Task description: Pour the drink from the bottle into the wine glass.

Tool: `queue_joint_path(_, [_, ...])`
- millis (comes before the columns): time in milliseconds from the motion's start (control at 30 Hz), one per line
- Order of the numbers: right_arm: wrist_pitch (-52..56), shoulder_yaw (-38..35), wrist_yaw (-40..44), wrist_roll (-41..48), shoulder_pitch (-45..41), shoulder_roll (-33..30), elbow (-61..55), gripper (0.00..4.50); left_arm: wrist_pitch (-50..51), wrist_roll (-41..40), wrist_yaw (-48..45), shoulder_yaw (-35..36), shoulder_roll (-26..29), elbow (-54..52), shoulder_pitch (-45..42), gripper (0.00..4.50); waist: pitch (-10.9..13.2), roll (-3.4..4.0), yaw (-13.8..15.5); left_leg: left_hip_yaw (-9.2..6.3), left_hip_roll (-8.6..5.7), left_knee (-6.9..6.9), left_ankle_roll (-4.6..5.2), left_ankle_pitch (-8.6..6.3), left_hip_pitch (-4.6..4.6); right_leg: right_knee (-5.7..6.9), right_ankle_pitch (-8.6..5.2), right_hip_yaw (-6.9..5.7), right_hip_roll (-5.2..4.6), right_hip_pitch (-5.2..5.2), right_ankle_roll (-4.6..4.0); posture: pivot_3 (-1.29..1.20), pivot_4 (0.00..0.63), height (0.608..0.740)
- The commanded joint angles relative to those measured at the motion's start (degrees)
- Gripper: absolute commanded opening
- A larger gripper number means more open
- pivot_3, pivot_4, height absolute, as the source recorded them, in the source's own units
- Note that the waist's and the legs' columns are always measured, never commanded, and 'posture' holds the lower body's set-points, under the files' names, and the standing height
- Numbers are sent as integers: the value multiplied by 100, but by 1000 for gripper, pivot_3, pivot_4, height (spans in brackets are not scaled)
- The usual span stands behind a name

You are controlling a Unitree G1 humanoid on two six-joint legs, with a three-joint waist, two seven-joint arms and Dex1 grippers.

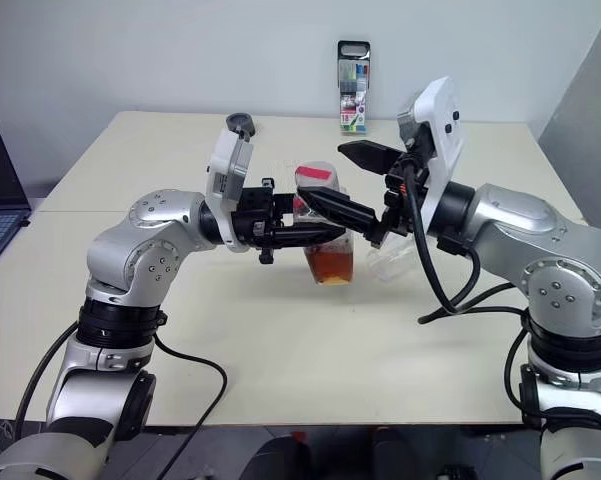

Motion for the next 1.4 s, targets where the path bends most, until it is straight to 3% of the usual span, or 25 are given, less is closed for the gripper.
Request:
queue_joint_path(33, [34, -271, -51, 248, 44, -120, -272, 4483, -125, -20, -10, 84, 15, -223, -69, 1779, 0, 0, -1, 0, 0, 0, 0, 0, 0, 0, 0, 0, 0, 0, 0, 0, 150, 740])
queue_joint_path(300, [100, -189, -366, 735, -8, 13, -440, 4483, -159, 3, -24, 55, -38, -165, -113, 1779, 0, 0, -2, 0, 0, 0, 0, 0, 0, 1, 0, 0, 0, 0, 0, 0, 150, 740])
queue_joint_path(567, [-64, 64, -427, 506, -194, 329, -211, 4483, -122, -9, -12, 54, -43, -236, -95, 1779, 0, 0, -2, 0, 0, 0, 0, 0, 1, 1, 0, 0, 0, 0, 0, 0, 150, 740])
queue_joint_path(667, [-79, 24, -399, 517, -205, 386, -173, 3867, -78, -28, -13, 77, 27, -303, -22, 1779, 0, 0, -2, 0, 0, 0, 0, 0, 0, 0, 0, 0, 0, 0, 0, 0, 150, 740])
queue_joint_path(867, [-96, -5, -376, 446, -233, 407, -118, 1790, -70, -31, 26, 87, 52, -307, -5, 1779, 0, 0, -2, 0, 0, 0, 0, 0, 1, 1, 0, 0, 0, 0, 0, 0, 150, 740])
queue_joint_path(1233, [-423, -192, -217, -369, -858, -215, -53, 1785, 44, -105, 63, 122, 132, -451, 113, 1779, 1, 1, -1, 0, 0, -1, 0, 0, 0, -2, 0, -1, 0, -1, 0, 0, 150, 740])
queue_joint_path(1333, [-322, -569, -762, -497, -349, -199, -49, 1785, 39, -97, 92, 109, 104, -441, 120, 1779, -1, -2, 4, 0, 0, -1, 0, 0, -1, -2, 0, 0, 0, -1, 0, 0, 150, 740])
queue_joint_path(1400, [-488, -743, -1014, -1114, 668, -312, -164, 1785, 54, -114, 139, 107, 74, -470, 132, 1779, -7, -11, 25, 0, 0, -4, 0, 0, -1, -8, 0, -1, 0, 4, 0, 0, 150, 740])
